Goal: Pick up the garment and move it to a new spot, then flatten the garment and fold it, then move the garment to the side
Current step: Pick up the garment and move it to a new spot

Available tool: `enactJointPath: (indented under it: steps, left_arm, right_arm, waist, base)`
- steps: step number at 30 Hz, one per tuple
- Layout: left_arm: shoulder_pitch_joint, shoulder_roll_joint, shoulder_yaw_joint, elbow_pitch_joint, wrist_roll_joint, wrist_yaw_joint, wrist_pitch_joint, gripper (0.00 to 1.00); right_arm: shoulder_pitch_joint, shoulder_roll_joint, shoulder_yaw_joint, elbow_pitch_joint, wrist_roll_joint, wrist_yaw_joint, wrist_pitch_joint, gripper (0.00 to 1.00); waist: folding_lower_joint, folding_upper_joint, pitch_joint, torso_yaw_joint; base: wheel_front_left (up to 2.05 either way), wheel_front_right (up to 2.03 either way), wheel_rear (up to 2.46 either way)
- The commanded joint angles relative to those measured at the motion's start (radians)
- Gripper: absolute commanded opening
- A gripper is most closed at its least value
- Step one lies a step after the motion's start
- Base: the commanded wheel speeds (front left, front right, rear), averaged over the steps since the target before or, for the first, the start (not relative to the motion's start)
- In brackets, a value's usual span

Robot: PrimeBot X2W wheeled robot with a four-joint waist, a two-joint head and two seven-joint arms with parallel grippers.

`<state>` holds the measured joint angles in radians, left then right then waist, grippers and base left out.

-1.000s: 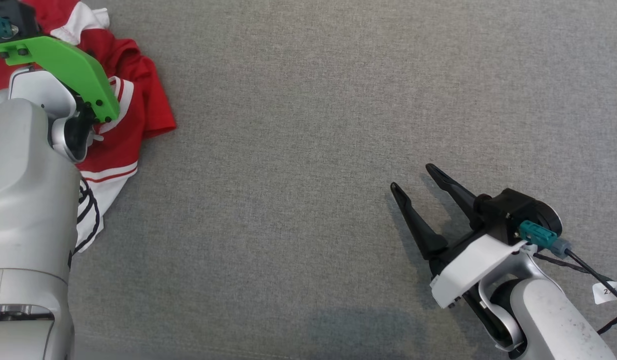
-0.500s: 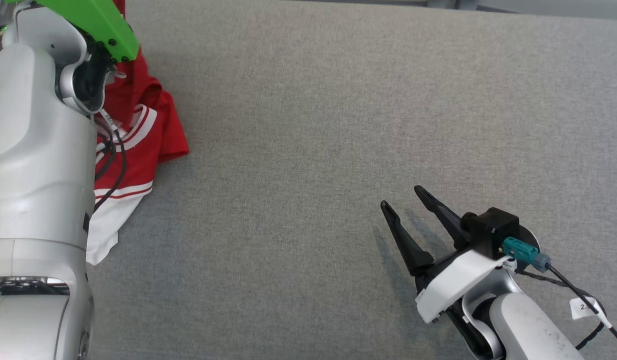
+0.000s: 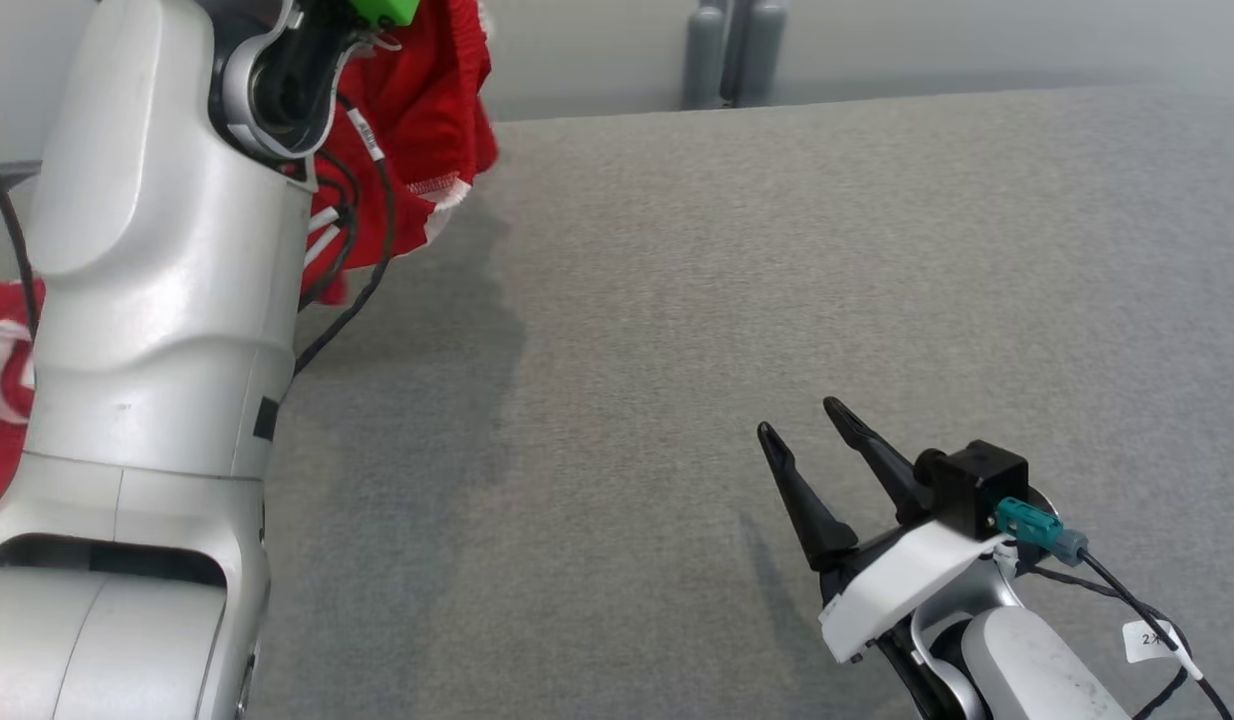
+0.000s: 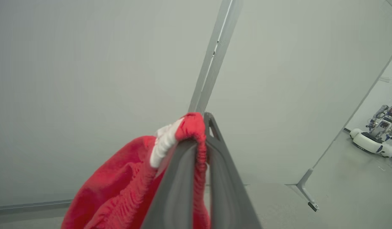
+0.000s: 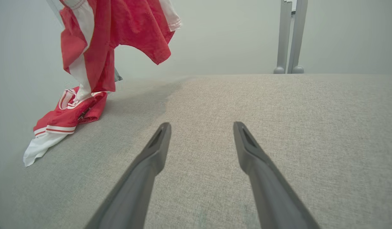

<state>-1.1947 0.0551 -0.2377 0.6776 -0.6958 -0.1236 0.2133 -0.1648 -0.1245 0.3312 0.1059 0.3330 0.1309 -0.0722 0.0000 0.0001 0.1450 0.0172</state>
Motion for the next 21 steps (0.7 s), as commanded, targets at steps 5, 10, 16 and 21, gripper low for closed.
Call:
enactJointPath:
  steps: [5, 10, 16, 21]
  left_arm:
    - [0.005, -0.005, -0.111, -0.096, -0.175, -0.001, -0.007, 0.0]
    - [0.012, -0.003, -0.274, -0.213, -0.386, 0.038, -0.048, 0.0]
    - [0.032, 0.001, -0.441, -0.236, -0.418, 0.074, -0.137, 0.0]
    - [0.018, 0.014, -0.535, -0.13, -0.297, 0.024, -0.241, 0.0]
  right_arm:
    - [-0.012, 0.016, 0.02, 0.016, 0.009, 0.0, -0.021, 1.0]
    - [-0.02, 0.028, 0.001, 0.029, 0.011, 0.0, -0.047, 1.0]
    - [-0.032, 0.037, -0.021, 0.043, 0.004, 0.0, -0.074, 1.0]
    - [-0.052, 0.046, -0.017, 0.055, 0.005, 0.0, -0.088, 1.0]
  waist:
    - [0.0, -0.0001, -0.019, -0.238]
    - [0.0, -0.0001, 0.02, -0.301]
    - [0.0, -0.0001, 0.063, -0.301]
    - [0.0, -0.0001, 0.085, -0.264]
  base:
    - [0.0, 0.0, 0.0]
    - [0.0, 0.0, 0.0]
    - [0.0, 0.0, 0.0]
    - [0.0, 0.0, 0.0]
